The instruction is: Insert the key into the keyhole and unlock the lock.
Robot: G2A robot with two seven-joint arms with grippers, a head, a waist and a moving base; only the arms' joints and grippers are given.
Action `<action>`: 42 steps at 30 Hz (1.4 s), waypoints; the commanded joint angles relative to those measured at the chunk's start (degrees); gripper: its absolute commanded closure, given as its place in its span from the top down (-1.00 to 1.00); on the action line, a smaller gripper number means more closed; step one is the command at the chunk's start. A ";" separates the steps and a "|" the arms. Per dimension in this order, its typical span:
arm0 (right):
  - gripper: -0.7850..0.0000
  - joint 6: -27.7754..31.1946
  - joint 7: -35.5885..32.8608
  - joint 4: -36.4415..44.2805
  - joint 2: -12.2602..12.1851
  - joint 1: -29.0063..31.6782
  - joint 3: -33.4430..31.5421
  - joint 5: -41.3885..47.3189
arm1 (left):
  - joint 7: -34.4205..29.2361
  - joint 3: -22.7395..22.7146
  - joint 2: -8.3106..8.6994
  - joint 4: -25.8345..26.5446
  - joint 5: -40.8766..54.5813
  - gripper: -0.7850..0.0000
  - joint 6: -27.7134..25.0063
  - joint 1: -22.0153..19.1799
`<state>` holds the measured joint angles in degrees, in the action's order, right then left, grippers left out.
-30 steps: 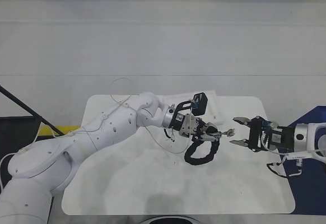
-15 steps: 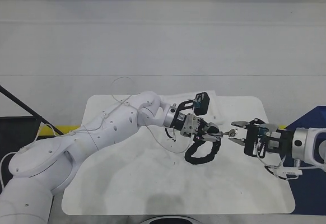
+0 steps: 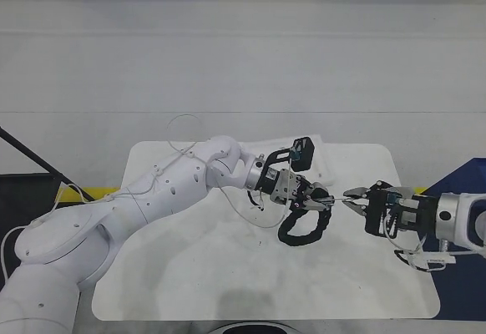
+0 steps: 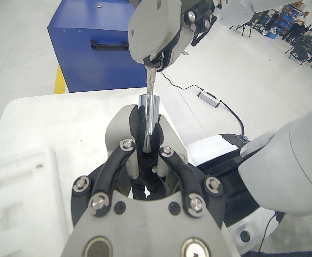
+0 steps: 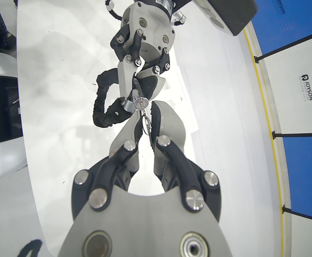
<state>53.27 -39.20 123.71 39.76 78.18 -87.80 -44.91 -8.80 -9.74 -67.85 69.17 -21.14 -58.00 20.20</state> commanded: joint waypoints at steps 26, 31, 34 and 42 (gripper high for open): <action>1.00 -22.43 -26.22 -10.62 -1.49 -6.91 5.60 44.93 | 6.34 -0.26 -2.67 -7.50 -9.95 -1.00 0.00 0.62; 1.00 -20.31 -25.73 -13.45 -1.75 -6.84 3.11 46.38 | 2.86 -0.65 -3.43 -12.89 -13.21 -1.00 1.63 1.81; 1.00 -19.24 -25.14 -14.41 -1.93 -6.10 1.30 47.37 | -1.23 -0.40 -3.95 -15.04 -13.02 -1.00 2.47 2.61; 1.00 -18.39 -24.34 -14.85 -2.19 -4.09 -0.79 48.42 | -9.77 0.00 -6.44 -19.39 -10.45 -1.00 3.08 4.86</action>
<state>34.83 -63.72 108.84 37.57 73.97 -88.59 3.38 -17.86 -9.73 -73.93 50.22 -31.73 -54.94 24.79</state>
